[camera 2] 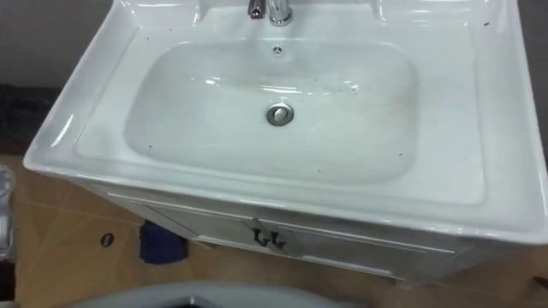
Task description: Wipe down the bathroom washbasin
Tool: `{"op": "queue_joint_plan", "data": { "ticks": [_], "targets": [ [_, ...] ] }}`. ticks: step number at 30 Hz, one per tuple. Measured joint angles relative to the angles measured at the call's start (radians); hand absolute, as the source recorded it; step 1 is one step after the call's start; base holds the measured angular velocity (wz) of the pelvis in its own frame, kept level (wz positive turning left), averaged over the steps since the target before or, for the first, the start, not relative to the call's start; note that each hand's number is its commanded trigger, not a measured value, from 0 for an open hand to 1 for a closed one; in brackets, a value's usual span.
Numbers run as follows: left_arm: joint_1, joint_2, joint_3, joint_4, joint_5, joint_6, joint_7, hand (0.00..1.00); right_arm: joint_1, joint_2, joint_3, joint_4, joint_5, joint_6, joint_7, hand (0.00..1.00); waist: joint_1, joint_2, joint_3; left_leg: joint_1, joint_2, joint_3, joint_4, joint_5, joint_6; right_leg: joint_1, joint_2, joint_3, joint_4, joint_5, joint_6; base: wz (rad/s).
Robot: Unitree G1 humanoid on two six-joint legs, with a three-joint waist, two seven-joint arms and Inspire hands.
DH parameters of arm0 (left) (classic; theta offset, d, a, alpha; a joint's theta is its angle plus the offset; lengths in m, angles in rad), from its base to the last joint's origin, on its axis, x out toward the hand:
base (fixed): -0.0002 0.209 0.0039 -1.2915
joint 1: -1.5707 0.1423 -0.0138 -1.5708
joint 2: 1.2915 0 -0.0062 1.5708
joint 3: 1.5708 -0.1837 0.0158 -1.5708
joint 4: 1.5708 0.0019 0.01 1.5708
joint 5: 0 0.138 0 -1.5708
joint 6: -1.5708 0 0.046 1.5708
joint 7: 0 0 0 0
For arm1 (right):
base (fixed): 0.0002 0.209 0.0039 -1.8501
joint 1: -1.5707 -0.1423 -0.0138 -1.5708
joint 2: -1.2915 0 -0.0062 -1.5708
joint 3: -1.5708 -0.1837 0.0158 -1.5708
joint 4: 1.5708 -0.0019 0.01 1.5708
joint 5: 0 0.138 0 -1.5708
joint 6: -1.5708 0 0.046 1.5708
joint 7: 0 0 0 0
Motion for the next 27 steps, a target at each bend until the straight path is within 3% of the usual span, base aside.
{"op": "queue_joint_plan", "data": {
  "ticks": [3,7,9,13,16,20,24,27],
  "targets": [
    [0.021,-0.001,0.092,0.003,-0.132,-0.023,0.063,0.0,0.015,0.003,0.0,-0.012,-0.002,0.001,0.001,0.0,0.031,0.002,-0.0018,0.005,-0.003,-0.004,-0.016,0.0,0.0,-0.005,0.0,0.003,0.001,-0.003,0.002,0.02],
    [0.133,-0.001,0.208,0.069,-0.402,-0.044,0.091,0.0,0.037,0.003,0.001,-0.014,-0.005,0.009,0.008,0.0,0.072,-0.003,-0.0065,0.023,-0.014,-0.004,-0.039,0.0,0.0,-0.001,-0.004,0.02,0.002,-0.008,0.012,-0.07],
    [0.195,-0.01,0.229,0.175,-0.511,-0.045,0.093,0.0,0.04,0.007,0.002,-0.014,-0.004,0.011,0.025,0.0,0.091,-0.011,-0.0074,0.033,-0.023,-0.025,-0.047,0.0,0.001,0.004,-0.01,0.019,0.003,-0.01,0.016,0.0],
    [0.251,-0.023,0.226,0.348,-0.672,-0.043,0.08,0.0,0.038,0.012,0.003,-0.018,-0.005,0.027,0.049,0.0,0.106,-0.033,-0.009,0.03,-0.031,-0.043,-0.044,-0.002,0.004,0.012,-0.016,-0.004,0.0,-0.013,0.022,0.13],
    [0.277,-0.045,0.153,0.489,-0.7,-0.042,0.039,0.0,0.031,0.008,0.002,-0.024,-0.003,0.042,0.07,0.0,0.121,-0.05,-0.0069,0.015,-0.036,-0.067,-0.034,-0.005,0.009,0.01,-0.018,-0.029,-0.001,-0.014,0.025,0.24],
    [0.331,-0.09,0.019,0.725,-0.697,-0.02,-0.084,0.0,0.016,0.0,0.002,-0.01,-0.008,0.043,0.101,0.0,0.118,-0.049,-0.0071,0.006,-0.042,-0.089,-0.021,-0.008,0.015,0.014,-0.025,-0.033,-0.001,-0.011,0.032,0.12],
    [0.35,-0.098,-0.075,0.975,-0.667,0.023,-0.245,0.0,0.012,-0.003,0.0,-0.008,-0.019,0.052,0.15,0.0,0.094,-0.051,-0.0057,0.004,-0.047,-0.099,-0.004,-0.013,0.021,0.028,-0.031,-0.057,-0.002,-0.013,0.036,0.13],
    [0.36,-0.107,-0.125,1.023,-0.595,0.039,-0.339,0.0,0.007,-0.003,0.003,-0.007,-0.026,0.053,0.173,0.0,0.091,-0.056,-0.0047,0.001,-0.045,-0.086,-0.003,-0.013,0.021,0.028,-0.033,-0.061,0.0,-0.013,0.037,0.05]
  ]
}}
